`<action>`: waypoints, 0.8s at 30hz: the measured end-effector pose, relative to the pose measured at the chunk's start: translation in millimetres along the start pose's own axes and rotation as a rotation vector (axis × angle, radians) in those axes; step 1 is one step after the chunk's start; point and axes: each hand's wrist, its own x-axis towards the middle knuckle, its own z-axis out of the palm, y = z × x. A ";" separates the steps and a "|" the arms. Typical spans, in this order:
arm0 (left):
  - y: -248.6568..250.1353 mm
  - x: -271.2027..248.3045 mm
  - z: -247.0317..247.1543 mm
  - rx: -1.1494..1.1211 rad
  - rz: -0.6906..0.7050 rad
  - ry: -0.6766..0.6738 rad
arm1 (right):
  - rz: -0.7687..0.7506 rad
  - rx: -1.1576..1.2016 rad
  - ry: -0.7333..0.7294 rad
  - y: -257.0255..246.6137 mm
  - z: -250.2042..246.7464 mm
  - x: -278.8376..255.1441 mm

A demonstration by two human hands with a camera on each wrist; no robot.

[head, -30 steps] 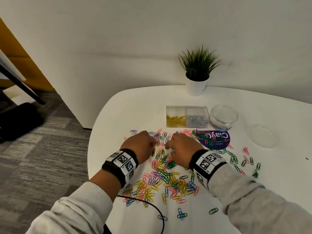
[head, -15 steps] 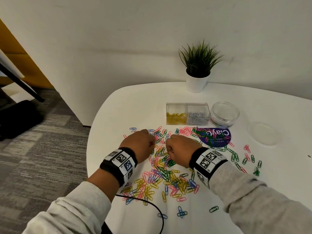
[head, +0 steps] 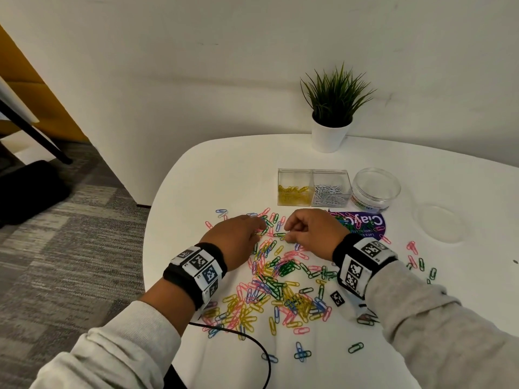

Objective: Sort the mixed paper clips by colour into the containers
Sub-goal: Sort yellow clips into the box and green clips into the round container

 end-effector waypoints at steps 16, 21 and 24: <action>4.7 0.8 1.9 0.129 0.073 -0.068 | -0.128 -0.487 -0.230 -19.5 6.7 14.6; 1.7 -0.6 3.2 0.116 0.058 -0.020 | -0.222 -0.642 -0.241 -14.8 12.2 13.5; 2.3 -2.3 1.7 0.089 0.044 0.031 | -0.254 -0.657 -0.241 -16.0 13.4 11.6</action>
